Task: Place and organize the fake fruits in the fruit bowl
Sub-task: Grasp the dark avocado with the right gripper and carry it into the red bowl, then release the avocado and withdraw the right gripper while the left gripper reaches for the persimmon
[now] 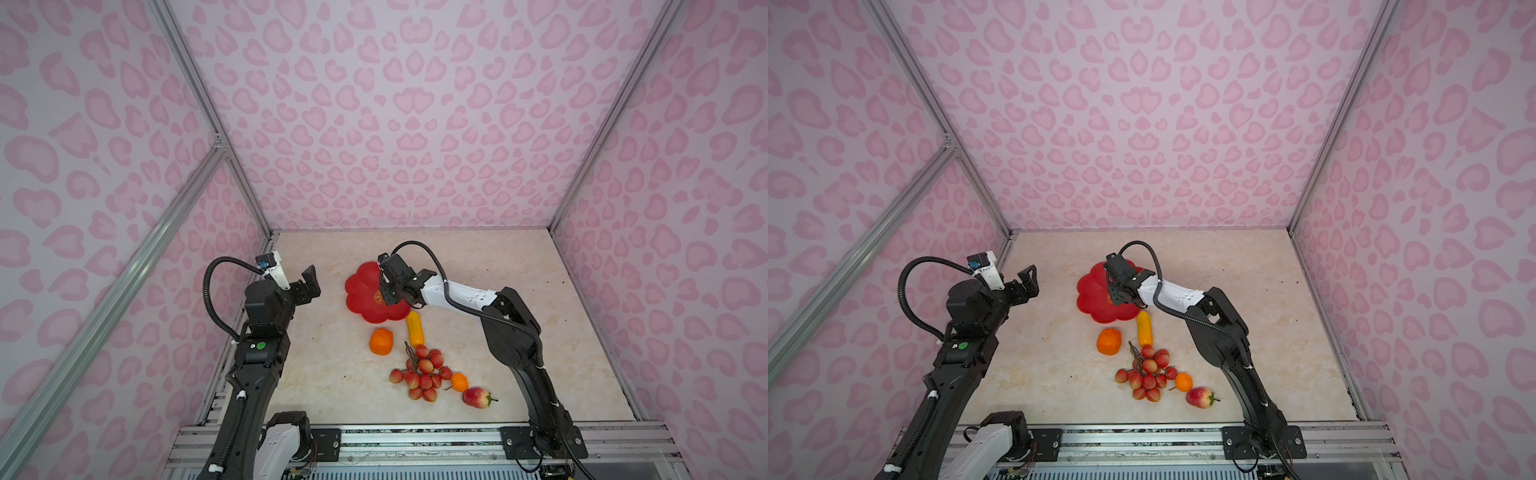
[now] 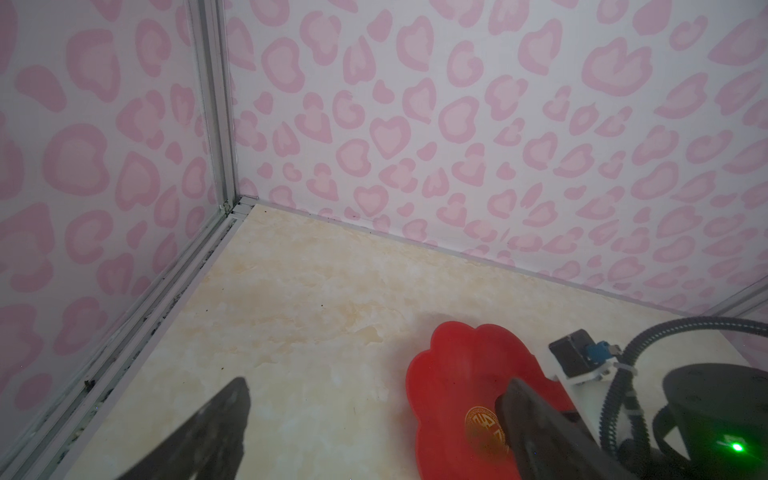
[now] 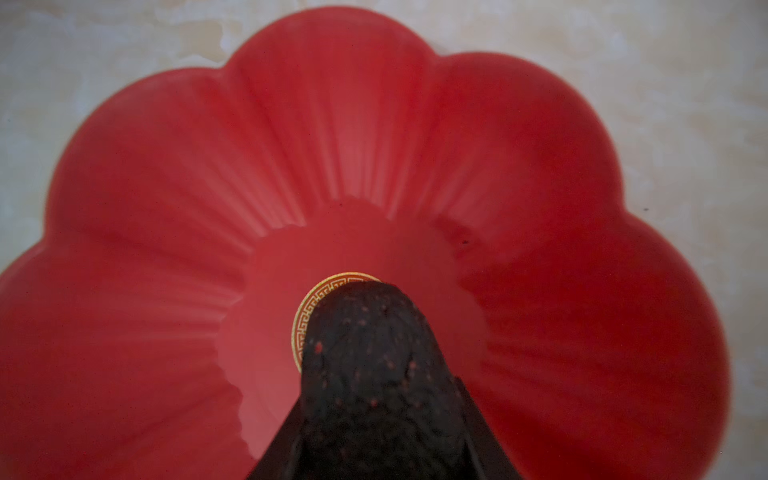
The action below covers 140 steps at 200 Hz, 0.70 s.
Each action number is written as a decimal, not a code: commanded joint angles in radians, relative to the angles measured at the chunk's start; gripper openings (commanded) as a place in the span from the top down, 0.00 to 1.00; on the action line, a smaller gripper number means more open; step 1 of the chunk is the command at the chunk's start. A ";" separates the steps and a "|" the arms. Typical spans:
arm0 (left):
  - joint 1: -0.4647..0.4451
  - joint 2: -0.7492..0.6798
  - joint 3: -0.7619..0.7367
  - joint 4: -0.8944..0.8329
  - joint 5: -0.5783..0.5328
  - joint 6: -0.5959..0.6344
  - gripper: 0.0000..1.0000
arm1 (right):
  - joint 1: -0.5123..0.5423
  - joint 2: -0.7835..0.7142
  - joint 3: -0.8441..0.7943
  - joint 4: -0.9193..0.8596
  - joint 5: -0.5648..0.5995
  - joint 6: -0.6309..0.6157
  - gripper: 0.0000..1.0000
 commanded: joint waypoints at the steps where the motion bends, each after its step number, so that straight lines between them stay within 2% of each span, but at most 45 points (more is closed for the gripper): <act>1: 0.002 0.002 0.010 0.008 0.001 -0.003 0.04 | -0.003 0.062 0.048 -0.050 -0.012 0.028 0.65; 29: 0.001 0.003 0.008 0.009 -0.007 0.000 0.05 | -0.018 0.056 0.069 -0.048 -0.046 0.052 0.49; 67: 0.002 0.021 0.025 -0.022 0.025 -0.013 0.07 | -0.051 -0.102 0.017 0.044 -0.081 0.053 0.25; 83: 0.001 0.033 0.047 -0.066 0.075 -0.014 0.10 | -0.073 -0.176 -0.018 0.068 -0.100 0.064 0.20; 117: -0.017 0.083 0.079 -0.219 0.253 -0.038 0.17 | -0.143 -0.419 -0.257 0.202 -0.101 0.104 0.12; 140: -0.121 0.087 0.037 -0.270 0.258 -0.085 0.19 | -0.208 -0.588 -0.473 0.292 -0.102 0.119 0.07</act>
